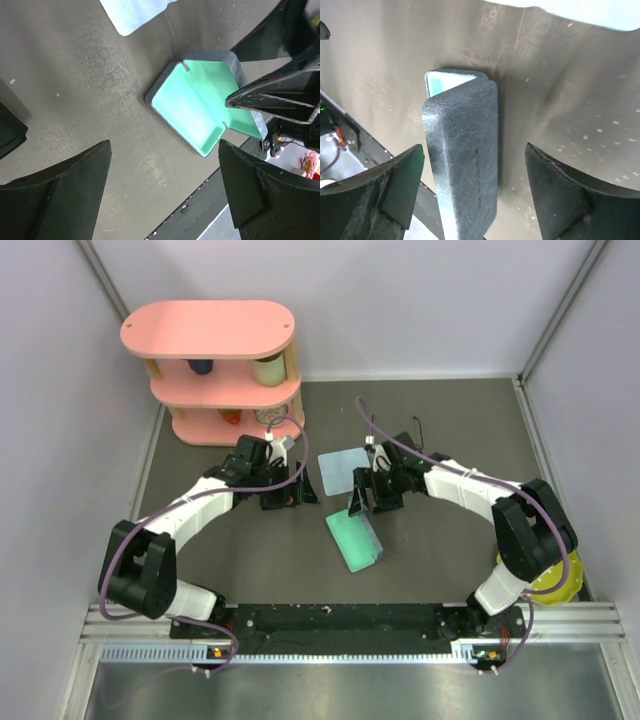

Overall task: Organize the sunglasses
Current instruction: Place the opened sunglasses case at the center of the board, then move the opened sunglasses case to the center of the board.

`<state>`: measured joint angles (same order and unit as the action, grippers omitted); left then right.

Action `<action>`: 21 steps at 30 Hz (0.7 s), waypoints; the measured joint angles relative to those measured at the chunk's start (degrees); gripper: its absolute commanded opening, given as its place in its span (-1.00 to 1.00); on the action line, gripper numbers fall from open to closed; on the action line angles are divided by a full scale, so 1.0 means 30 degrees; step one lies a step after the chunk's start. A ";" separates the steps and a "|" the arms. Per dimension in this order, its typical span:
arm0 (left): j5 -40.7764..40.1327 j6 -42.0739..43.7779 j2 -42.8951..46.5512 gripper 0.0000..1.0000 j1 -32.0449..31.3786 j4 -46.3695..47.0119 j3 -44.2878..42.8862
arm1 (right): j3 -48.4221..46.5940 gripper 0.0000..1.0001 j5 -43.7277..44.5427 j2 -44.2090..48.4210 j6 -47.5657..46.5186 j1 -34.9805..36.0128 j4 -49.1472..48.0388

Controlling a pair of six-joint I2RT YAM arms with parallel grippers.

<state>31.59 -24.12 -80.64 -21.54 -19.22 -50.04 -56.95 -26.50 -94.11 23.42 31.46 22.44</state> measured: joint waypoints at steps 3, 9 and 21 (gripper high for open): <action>-0.0313 0.0022 -0.0131 0.78 0.0000 -0.0029 -0.0204 | -0.0991 0.33 0.1406 0.0466 -0.1005 0.0233 0.1195; -0.0984 0.0321 -0.0219 0.75 0.0000 -0.0401 -0.1239 | -0.2419 0.12 0.3534 0.0503 -0.2302 0.1639 0.3140; -0.2025 0.1260 -0.0321 0.58 0.0000 -0.1319 -0.1829 | -0.4073 -1.00 0.7351 -0.1064 -0.2754 0.4022 0.6761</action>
<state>25.52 -20.34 -81.60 -21.54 -23.18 -55.53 -69.17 -4.45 -97.30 15.16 43.53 42.72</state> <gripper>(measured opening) 0.813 0.113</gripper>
